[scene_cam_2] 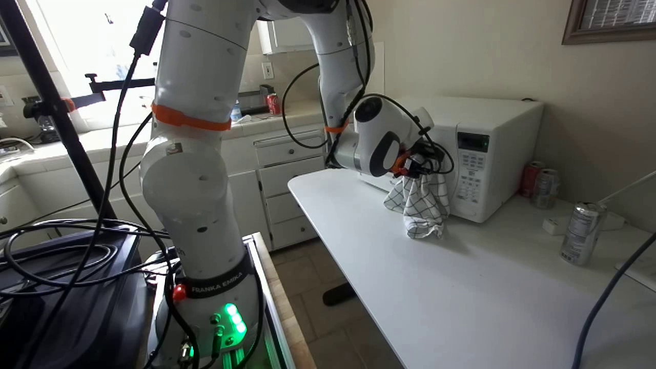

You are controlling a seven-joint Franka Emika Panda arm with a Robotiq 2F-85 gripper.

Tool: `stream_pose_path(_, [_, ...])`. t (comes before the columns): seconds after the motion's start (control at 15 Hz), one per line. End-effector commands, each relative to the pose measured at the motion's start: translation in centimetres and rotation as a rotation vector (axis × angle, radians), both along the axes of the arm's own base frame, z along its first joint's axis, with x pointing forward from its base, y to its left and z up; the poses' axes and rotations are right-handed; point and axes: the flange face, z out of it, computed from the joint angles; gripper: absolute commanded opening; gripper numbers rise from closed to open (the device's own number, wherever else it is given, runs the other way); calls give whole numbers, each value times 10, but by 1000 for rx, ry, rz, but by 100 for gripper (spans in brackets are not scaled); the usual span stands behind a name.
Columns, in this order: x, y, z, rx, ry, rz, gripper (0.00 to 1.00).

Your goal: Lift the towel and use it to wipe the microwave

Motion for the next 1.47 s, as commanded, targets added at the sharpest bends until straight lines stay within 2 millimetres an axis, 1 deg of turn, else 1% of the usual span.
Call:
stream_pose_path(0.0, [25,-1,-42,55,129,0,0])
stream_pose_path(0.07, [29,-4,-55,62,167,-8,0])
stream_pose_path(0.2, [36,-10,-73,70,218,-30,0])
stream_pose_path(0.27, [38,-13,-78,74,228,-42,0])
stream_pose_path(0.4, [41,-14,-79,94,207,-38,0])
stream_pose_path(0.6, [33,-7,-66,111,141,18,0])
stream_pose_path(0.8, [17,2,-51,122,71,90,0])
stream_pose_path(1.07, [-7,12,-21,145,-65,146,0])
stream_pose_path(1.2, [-18,14,-4,159,-145,148,0])
stream_pose_path(1.4, [-32,8,20,187,-245,122,0])
